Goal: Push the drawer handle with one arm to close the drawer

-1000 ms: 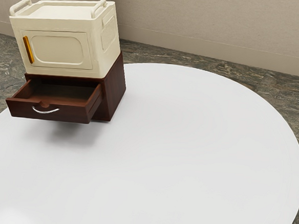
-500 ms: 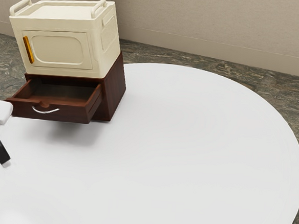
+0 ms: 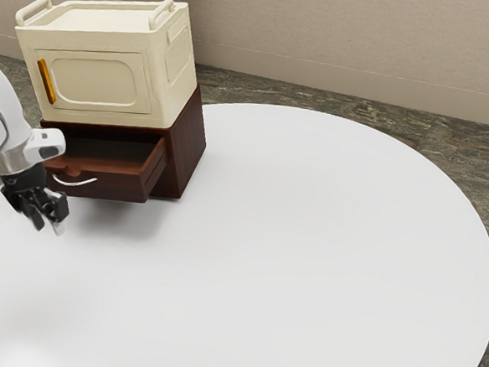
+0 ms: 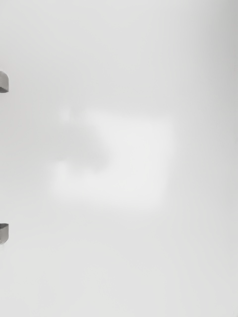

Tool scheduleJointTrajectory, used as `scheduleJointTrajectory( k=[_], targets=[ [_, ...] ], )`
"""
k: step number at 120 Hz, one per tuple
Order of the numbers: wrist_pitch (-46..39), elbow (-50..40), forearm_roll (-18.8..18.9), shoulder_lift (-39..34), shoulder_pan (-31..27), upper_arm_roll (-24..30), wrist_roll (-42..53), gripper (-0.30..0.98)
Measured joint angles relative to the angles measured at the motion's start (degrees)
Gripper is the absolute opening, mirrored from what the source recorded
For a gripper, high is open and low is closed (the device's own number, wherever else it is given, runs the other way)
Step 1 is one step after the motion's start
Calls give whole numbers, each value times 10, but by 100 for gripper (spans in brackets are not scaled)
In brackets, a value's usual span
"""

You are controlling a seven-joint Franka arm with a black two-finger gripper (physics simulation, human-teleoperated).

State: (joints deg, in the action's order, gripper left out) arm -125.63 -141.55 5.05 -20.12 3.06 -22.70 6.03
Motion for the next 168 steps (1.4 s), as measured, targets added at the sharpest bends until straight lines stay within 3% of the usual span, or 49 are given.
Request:
scheduleJointTrajectory(
  k=[18, 43, 168],
  targets=[
    [-3, 31, 8, 36, 0, -1, -40, 3],
    [-5, 94, 10, 105, -1, -7, -82, -6],
    [-16, 231, -6, 251, -16, -5, -157, -10]
  ],
)
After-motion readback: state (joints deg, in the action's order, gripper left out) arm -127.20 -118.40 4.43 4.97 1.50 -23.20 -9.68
